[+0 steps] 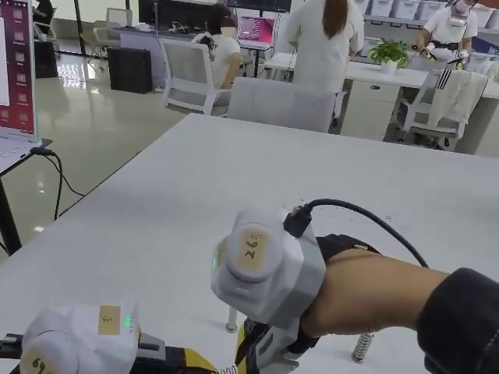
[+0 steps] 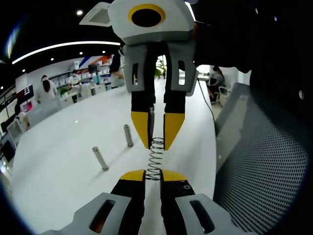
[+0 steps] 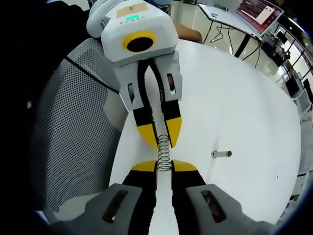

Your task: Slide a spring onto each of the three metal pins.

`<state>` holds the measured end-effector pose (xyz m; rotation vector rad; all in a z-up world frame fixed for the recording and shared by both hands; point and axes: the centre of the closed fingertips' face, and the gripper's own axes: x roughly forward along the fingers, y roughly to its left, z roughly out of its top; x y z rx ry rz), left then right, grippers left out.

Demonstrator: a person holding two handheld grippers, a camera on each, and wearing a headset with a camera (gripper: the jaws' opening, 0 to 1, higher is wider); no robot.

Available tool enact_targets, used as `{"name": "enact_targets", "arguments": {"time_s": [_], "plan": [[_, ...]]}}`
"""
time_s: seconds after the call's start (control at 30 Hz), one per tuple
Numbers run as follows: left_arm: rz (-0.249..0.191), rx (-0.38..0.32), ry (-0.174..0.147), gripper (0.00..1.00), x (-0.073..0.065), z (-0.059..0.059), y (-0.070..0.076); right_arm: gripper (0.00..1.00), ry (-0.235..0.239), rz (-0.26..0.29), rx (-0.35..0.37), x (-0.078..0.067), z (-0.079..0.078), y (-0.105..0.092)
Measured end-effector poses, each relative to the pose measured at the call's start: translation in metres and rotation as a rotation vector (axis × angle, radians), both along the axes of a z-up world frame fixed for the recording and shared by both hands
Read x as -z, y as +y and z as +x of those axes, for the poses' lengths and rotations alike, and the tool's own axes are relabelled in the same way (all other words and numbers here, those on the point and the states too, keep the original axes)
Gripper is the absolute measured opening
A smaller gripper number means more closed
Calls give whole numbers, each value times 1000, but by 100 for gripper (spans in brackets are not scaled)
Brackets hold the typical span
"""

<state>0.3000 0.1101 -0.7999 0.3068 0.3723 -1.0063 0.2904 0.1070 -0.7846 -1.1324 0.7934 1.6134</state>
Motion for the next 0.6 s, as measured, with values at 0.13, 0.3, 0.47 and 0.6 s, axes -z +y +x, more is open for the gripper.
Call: {"name": "enact_targets", "arguments": {"time_s": [0.13, 0.3, 0.47, 0.6], "plan": [[3, 1, -1, 3, 0, 0, 0, 8, -9, 12, -7, -4, -1, 4], [2, 1, -4, 3, 0, -1, -1, 7, -15, 39, -18, -10, -4, 11], [-2, -3, -11, 3, -1, -1, -1, 7, -17, 57, -24, -14, -5, 16], [-9, -6, -11, 3, -3, -1, -1, 7, -15, 77, -26, -18, -6, 20]]}}
